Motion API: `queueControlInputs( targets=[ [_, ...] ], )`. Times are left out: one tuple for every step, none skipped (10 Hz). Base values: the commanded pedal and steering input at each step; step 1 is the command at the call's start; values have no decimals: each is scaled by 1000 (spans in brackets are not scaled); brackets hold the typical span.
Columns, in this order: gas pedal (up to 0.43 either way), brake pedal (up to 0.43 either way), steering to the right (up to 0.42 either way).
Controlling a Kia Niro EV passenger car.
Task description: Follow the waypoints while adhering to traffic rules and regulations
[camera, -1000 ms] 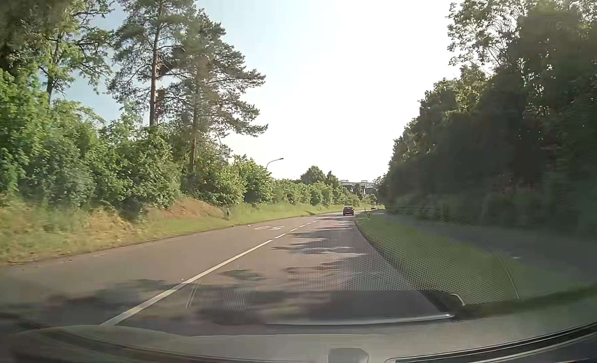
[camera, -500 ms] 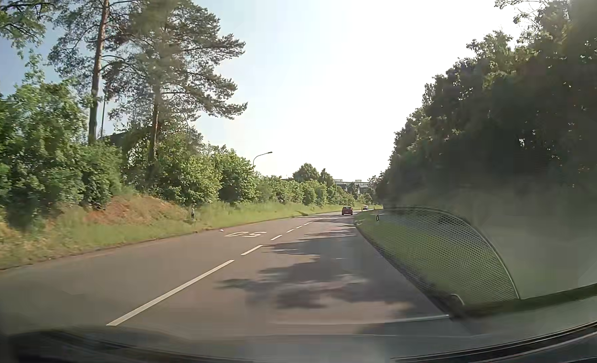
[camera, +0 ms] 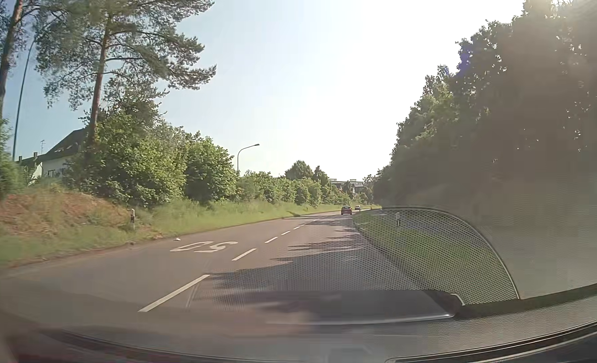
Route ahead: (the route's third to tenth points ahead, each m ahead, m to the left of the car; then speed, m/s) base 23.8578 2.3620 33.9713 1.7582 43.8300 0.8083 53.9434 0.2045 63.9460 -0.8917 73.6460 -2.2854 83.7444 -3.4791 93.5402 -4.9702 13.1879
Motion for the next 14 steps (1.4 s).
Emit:
queueControlInputs(
  targets=[
    [28, 30, 9],
    [28, 30, 9],
    [28, 30, 9],
    [28, 30, 9],
    [28, 30, 9],
    [28, 30, 9],
    [28, 30, 8],
    [28, 30, 8],
    [28, 30, 8],
    [28, 30, 8],
    [28, 30, 8],
    [28, 30, 8],
    [28, 30, 8],
    [28, 30, 8]
  ],
)
